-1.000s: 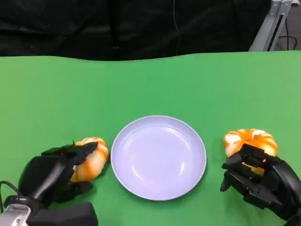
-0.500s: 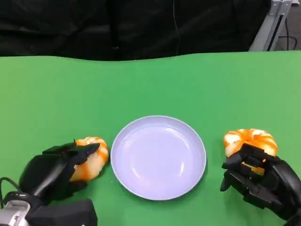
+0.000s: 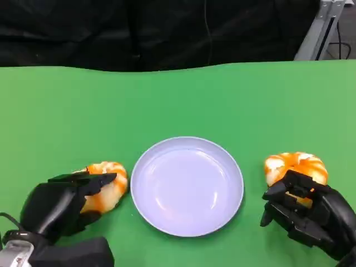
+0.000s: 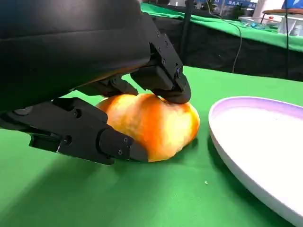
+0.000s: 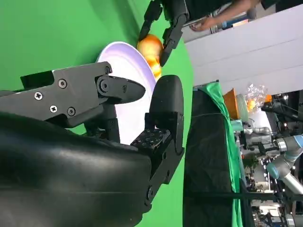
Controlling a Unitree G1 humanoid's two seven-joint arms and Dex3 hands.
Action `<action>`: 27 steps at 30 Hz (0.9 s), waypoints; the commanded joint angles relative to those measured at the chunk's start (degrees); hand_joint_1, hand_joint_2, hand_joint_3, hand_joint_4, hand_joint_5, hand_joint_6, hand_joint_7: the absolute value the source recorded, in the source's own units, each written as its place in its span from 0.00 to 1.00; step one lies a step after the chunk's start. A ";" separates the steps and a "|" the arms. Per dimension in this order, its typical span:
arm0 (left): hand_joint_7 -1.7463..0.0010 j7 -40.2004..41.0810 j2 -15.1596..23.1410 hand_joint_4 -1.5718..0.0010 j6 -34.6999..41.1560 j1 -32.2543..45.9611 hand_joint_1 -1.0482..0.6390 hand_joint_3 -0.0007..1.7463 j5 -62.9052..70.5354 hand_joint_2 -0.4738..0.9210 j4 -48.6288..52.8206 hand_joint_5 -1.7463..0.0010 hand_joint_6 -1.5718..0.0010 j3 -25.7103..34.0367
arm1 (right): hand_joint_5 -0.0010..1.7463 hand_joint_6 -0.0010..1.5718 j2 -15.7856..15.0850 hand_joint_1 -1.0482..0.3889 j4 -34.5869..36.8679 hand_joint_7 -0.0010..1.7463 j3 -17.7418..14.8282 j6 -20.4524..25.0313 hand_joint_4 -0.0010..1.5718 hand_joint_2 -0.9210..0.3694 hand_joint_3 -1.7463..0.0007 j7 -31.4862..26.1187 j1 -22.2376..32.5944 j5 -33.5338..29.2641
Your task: Grasp the bread from the table and place it into the plate.
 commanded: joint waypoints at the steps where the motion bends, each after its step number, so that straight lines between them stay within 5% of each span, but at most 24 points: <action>1: 0.80 7.72 -1.21 0.49 -0.99 -0.16 0.59 0.06 -0.07 1.00 2.72 0.27 0.25 0.84 | 0.93 0.42 -0.63 0.69 -0.54 0.63 -0.70 0.04 0.35 0.03 0.76 -0.69 0.24 0.29; 3: 0.78 9.04 -1.55 0.50 -0.81 -0.30 0.58 0.06 -0.02 1.00 3.24 0.20 0.23 0.69 | 0.92 0.42 -0.65 0.69 -0.44 0.63 -0.68 -0.12 0.35 0.03 0.76 -0.72 0.20 0.24; 5: 0.65 10.23 -2.00 0.55 -0.42 -0.33 0.57 0.04 -0.01 1.00 3.52 0.10 0.30 0.67 | 0.92 0.42 -0.67 0.70 -0.31 0.63 -0.66 -0.31 0.35 0.03 0.76 -0.74 0.15 0.16; 13: 0.34 17.47 -2.97 0.61 -0.86 -1.16 0.59 0.08 1.47 1.00 5.58 0.01 0.48 0.24 | 0.92 0.42 -0.58 0.70 0.02 0.64 -0.54 -0.74 0.35 0.03 0.75 -0.79 -0.02 0.02; 27: 0.30 20.64 -2.19 0.62 -0.04 -0.51 0.59 0.12 2.34 1.00 3.29 0.01 0.51 0.65 | 0.93 0.41 -0.54 0.70 -0.29 0.64 -0.43 -0.36 0.34 0.03 0.74 -0.64 0.10 0.20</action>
